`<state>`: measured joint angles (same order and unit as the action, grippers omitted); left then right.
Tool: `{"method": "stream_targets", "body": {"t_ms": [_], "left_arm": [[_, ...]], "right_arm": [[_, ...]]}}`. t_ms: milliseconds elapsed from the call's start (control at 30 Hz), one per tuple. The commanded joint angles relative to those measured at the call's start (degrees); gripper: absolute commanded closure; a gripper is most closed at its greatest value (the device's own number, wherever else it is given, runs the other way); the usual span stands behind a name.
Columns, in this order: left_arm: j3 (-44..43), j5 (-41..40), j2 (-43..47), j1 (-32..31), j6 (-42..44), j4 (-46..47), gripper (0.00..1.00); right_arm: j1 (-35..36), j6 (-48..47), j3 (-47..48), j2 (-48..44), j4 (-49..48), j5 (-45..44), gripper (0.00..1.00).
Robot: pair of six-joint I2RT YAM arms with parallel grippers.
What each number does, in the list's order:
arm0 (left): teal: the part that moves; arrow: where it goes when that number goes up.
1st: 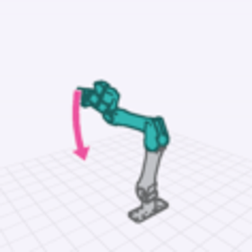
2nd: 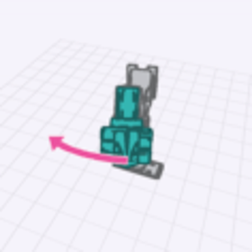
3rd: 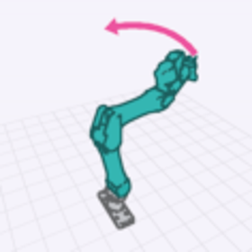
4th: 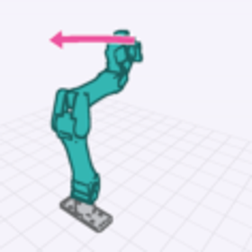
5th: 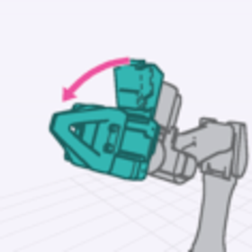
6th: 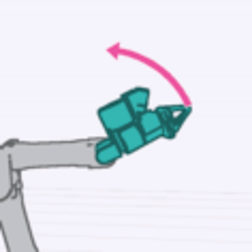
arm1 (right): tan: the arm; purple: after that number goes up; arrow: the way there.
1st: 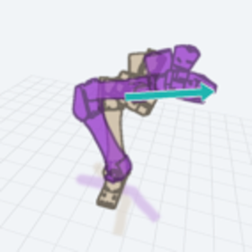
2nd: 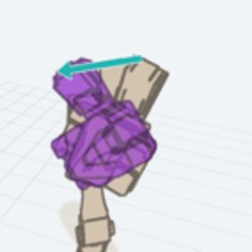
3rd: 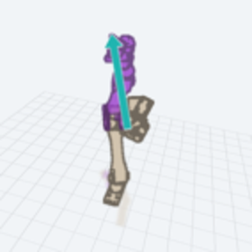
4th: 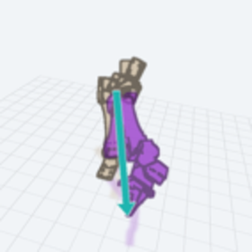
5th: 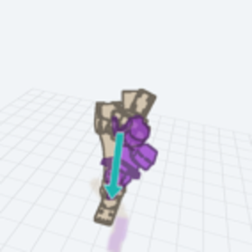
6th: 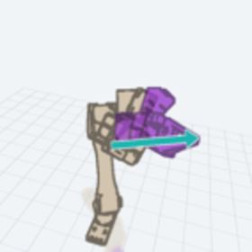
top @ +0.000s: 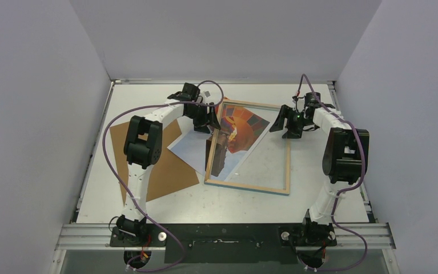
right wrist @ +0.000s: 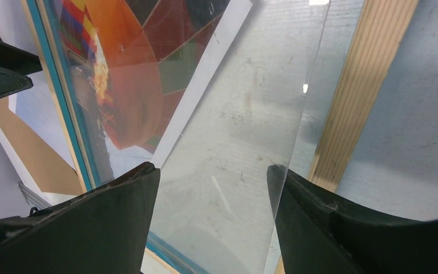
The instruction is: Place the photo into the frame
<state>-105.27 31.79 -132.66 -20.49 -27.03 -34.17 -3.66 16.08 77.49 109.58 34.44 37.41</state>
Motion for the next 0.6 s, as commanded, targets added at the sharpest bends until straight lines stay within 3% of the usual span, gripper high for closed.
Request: {"method": "stream_targets", "body": {"t_ms": [0,567], "left_arm": [[-3.58,-0.59,4.51,0.45,2.12,-3.01,0.4],[-5.29,-0.96,4.77,0.45,4.3,-4.81,0.38]], "right_arm": [[0.29,-0.39,3.93,-3.25,3.87,-3.72,0.3],[0.41,0.25,5.13,-6.46,9.1,-19.27,0.31]]}}
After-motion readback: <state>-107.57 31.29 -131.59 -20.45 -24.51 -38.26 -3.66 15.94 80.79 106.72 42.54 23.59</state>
